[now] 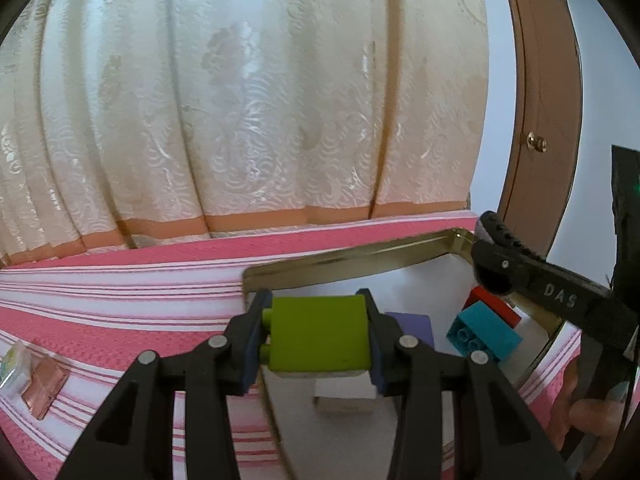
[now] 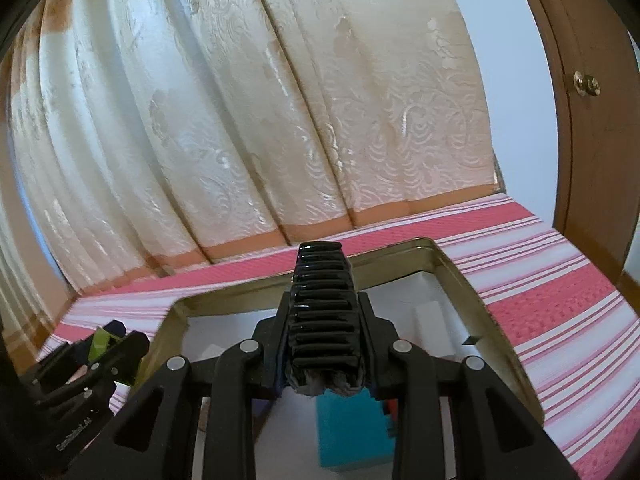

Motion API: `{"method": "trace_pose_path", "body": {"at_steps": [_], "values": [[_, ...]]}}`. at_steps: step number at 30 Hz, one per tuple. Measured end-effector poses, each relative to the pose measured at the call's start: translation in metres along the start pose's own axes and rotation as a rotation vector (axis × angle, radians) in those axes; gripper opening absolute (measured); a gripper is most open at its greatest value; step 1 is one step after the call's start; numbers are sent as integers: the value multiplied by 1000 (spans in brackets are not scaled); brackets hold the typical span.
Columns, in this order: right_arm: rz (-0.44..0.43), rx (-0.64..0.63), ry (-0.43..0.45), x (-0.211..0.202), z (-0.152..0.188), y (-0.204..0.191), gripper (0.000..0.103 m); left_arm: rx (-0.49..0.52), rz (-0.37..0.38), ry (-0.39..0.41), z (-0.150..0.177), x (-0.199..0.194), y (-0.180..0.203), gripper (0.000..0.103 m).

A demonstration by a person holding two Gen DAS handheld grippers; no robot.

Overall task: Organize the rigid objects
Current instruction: 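Carry the lime-green brick and black brush over the gold tray, then open both grippers to drop the green brick and black brush in the tray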

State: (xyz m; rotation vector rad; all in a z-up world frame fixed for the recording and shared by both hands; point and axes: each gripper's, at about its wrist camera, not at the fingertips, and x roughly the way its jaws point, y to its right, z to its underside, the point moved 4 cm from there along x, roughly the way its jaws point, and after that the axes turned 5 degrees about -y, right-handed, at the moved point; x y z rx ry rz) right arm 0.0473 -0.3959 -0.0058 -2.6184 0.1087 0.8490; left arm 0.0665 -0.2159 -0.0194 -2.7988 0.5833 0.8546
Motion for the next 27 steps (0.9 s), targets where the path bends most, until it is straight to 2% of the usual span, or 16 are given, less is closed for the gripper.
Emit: {"method": "trace_pose_path", "body": {"at_steps": [8,27], "values": [[50,-40,-35,10,5,-2,31,39,-7,-27,4,9,19,42],[82,-79,-95,25,15,-9,31,47,-46,-76,9,21,17,42]]}}
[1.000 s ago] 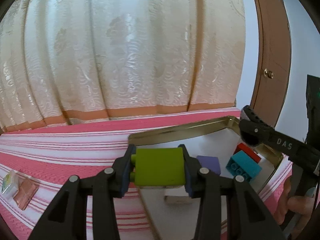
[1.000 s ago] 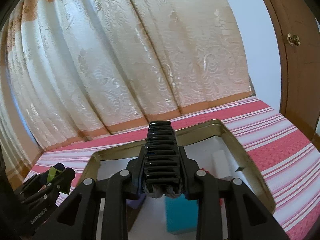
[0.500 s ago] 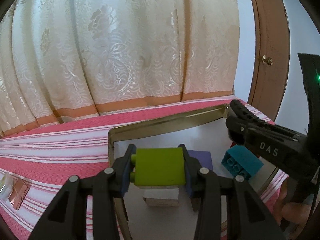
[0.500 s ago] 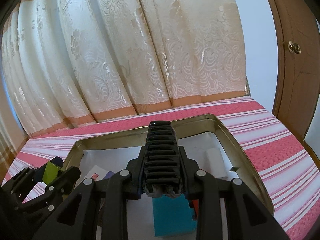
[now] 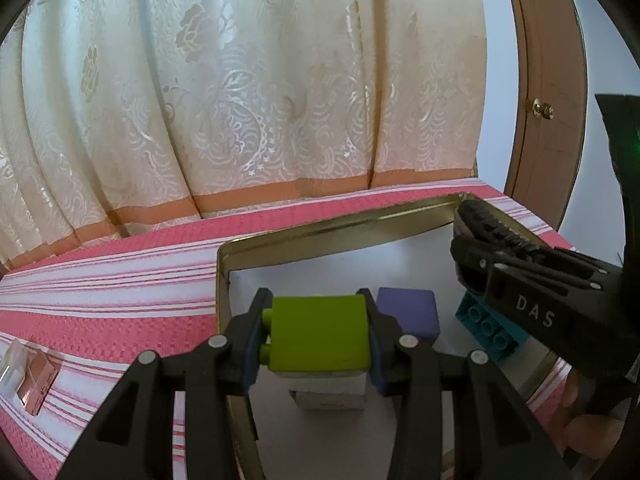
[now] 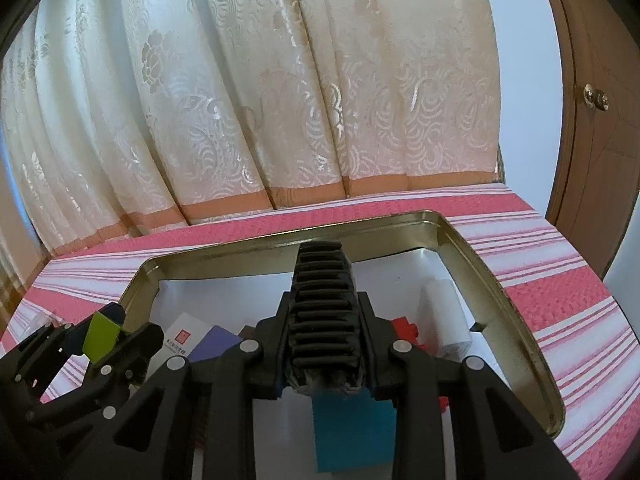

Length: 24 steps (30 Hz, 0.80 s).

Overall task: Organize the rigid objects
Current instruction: 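Open both grippers to drop the green brick and black brush in the tray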

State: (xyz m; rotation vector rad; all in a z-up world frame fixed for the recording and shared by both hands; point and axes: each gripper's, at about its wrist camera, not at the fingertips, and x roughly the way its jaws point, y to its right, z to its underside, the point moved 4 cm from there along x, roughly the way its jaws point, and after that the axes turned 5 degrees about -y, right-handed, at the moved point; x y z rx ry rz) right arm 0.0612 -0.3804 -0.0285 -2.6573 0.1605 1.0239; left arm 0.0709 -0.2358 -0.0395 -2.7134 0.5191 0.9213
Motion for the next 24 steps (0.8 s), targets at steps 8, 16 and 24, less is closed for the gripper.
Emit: {"method": "trace_pose_path", "body": {"at_steps": [8,16,24], "values": [[2,-18,-22,5,3,-5,31,-6,-7,-17,0,3,-3,42],[-33,50,27,-6,1,-1,75,-14,-20,-18,0,3,-5,62],[5,136,144,-28,-7,16,88,70,-84,100,0,-21,7,103]]}}
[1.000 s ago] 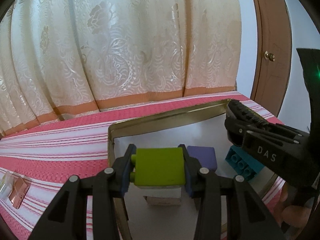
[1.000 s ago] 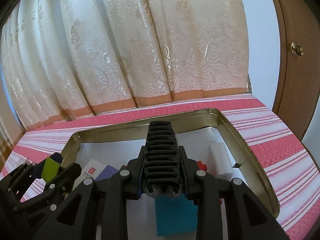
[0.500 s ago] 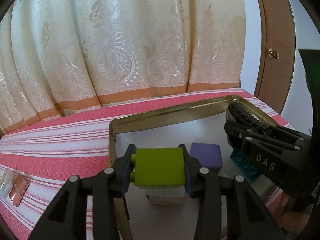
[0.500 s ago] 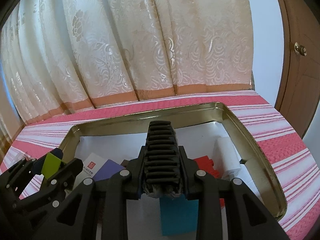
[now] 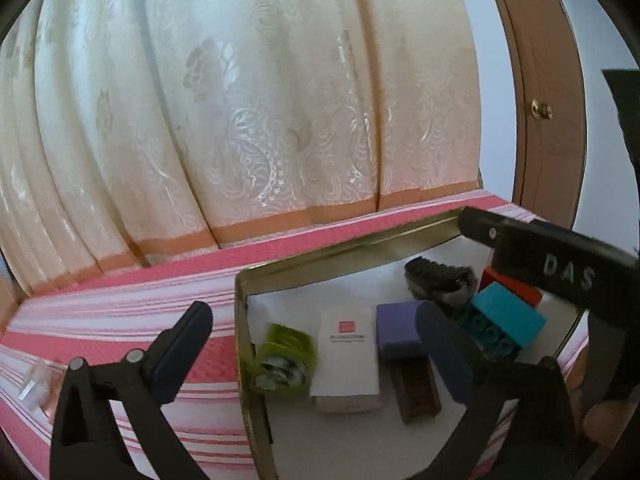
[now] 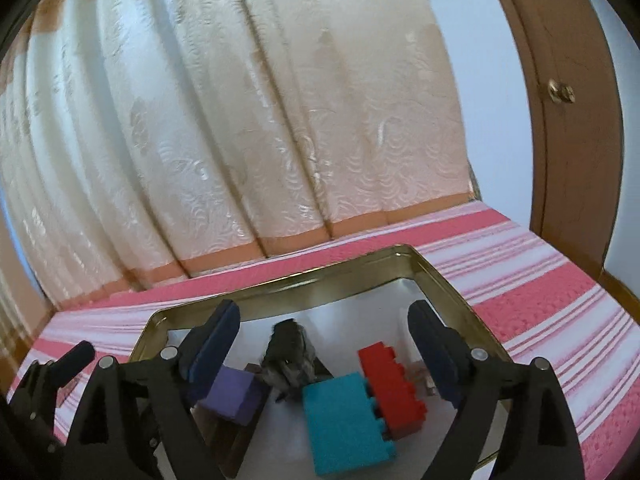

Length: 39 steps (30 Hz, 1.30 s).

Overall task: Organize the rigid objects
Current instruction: 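Open both grippers to drop the green brick and black brush in the tray, then move both tools back from the tray toward the clear box and copper case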

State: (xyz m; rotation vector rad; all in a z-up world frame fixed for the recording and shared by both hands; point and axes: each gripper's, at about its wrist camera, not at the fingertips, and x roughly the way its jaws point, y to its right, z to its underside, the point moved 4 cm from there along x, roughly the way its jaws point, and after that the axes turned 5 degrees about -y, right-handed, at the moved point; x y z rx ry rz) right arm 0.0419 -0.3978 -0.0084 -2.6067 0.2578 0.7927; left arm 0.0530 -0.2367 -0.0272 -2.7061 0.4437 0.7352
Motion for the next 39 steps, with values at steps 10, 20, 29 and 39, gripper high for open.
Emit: {"method": "trace_pose_path", "body": {"at_steps": [10,20,29,39], "values": [[20,89,24,-3,-3,17,88,-79,3,-8,3,-1,-24,103],[112,17,209,-30,-4,5,88,-105,-58,43,11,-14,-50,103],[176,-26,274,-43,-1,-9,88,-146,-87,66,16,-22,-76,103],[188,-29,308,-61,12,-22,88,-162,-78,56,23,-29,-90,103]]}}
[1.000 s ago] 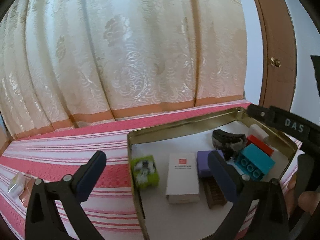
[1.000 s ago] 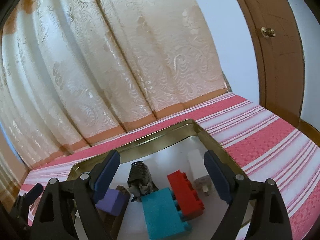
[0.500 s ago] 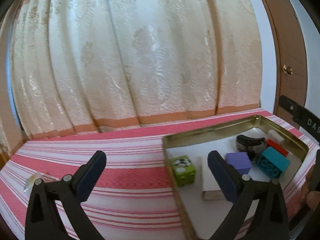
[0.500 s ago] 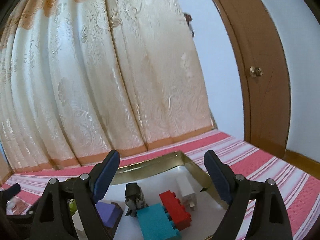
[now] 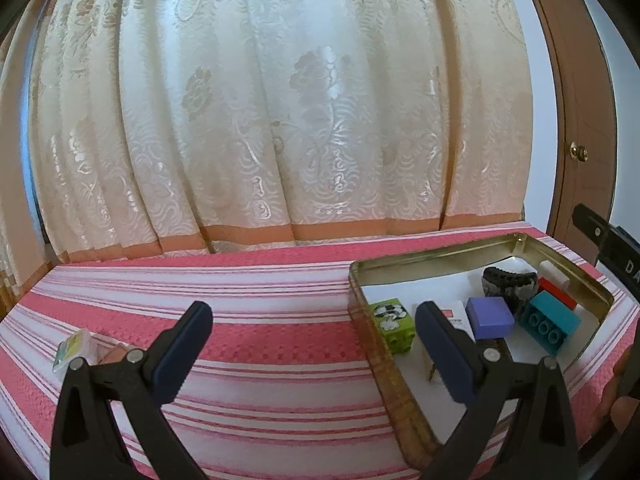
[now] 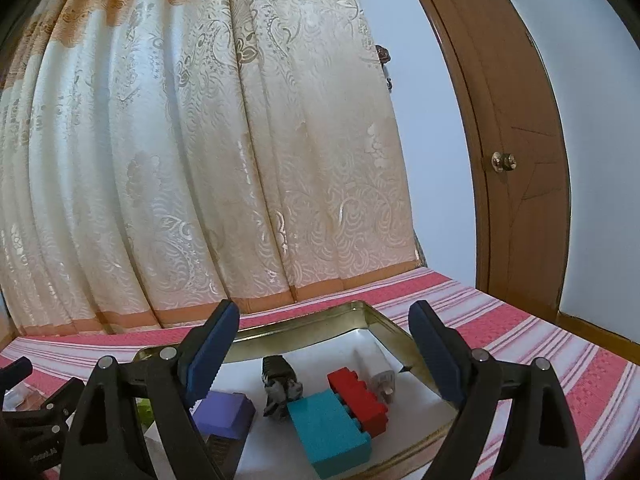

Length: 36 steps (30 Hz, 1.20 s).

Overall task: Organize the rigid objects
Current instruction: 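Move both tools back from the tray toward the clear box and copper case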

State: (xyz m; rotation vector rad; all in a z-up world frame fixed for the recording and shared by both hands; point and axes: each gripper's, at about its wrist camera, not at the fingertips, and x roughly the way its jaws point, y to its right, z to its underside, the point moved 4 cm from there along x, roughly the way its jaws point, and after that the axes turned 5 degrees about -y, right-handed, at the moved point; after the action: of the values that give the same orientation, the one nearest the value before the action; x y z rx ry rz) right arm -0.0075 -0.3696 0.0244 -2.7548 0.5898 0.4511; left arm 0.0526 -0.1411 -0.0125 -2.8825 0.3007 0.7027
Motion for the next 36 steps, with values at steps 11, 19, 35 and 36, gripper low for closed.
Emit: {"method": "trace_pose_path", "body": {"at_steps": [11,19,35,36], "values": [[24,18,22,-22,6,-7,88,-41,-5,-13,8,-7,-31,103],[-2,-22,36,-38,12,-39,88,-47,-21,-12,10,-10,-55,103],[-127,-43,-19,-47,34,-123,88,-72,-79,-28,16,-12,-117,103],[-136,-45,-24,-47,36,-128,88,-81,-86,-33,16,-11,-124,103]]}}
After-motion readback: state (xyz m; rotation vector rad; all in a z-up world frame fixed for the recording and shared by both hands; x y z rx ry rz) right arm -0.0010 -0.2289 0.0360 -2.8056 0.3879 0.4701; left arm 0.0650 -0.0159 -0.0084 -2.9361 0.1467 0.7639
